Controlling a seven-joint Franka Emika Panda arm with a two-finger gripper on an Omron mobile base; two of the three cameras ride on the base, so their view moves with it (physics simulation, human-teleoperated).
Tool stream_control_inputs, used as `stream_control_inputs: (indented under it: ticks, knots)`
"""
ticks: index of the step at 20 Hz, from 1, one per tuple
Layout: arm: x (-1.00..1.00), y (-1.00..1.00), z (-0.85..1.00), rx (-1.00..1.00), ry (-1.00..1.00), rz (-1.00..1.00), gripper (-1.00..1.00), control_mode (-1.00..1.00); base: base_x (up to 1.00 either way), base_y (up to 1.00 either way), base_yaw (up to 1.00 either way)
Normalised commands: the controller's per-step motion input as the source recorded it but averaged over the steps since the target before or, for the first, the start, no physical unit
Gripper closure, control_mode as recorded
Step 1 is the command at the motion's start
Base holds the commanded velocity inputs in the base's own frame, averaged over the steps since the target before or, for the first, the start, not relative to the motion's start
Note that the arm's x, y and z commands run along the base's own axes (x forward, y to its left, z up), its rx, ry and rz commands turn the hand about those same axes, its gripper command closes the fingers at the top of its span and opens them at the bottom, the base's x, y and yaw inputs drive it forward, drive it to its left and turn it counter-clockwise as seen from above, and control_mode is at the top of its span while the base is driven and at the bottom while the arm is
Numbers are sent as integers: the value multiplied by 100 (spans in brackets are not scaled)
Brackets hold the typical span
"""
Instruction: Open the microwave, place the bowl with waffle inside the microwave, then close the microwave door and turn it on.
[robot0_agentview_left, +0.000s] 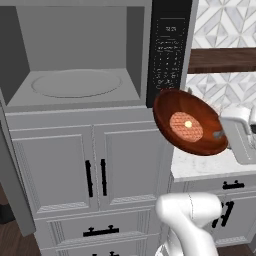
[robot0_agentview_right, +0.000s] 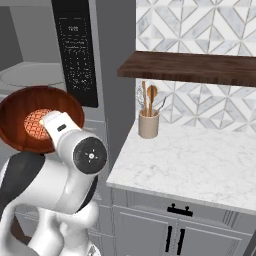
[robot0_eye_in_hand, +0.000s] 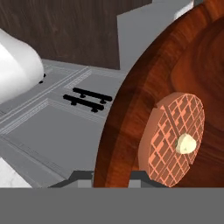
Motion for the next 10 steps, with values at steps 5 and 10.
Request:
stream_control_inputs:
  ticks: [5, 10]
  knots:
    - [-5, 100, 17, 0, -7, 0, 100, -100, 0, 0, 0]
    - [0, 100, 38, 1, -15, -5, 100, -100, 0, 0, 0]
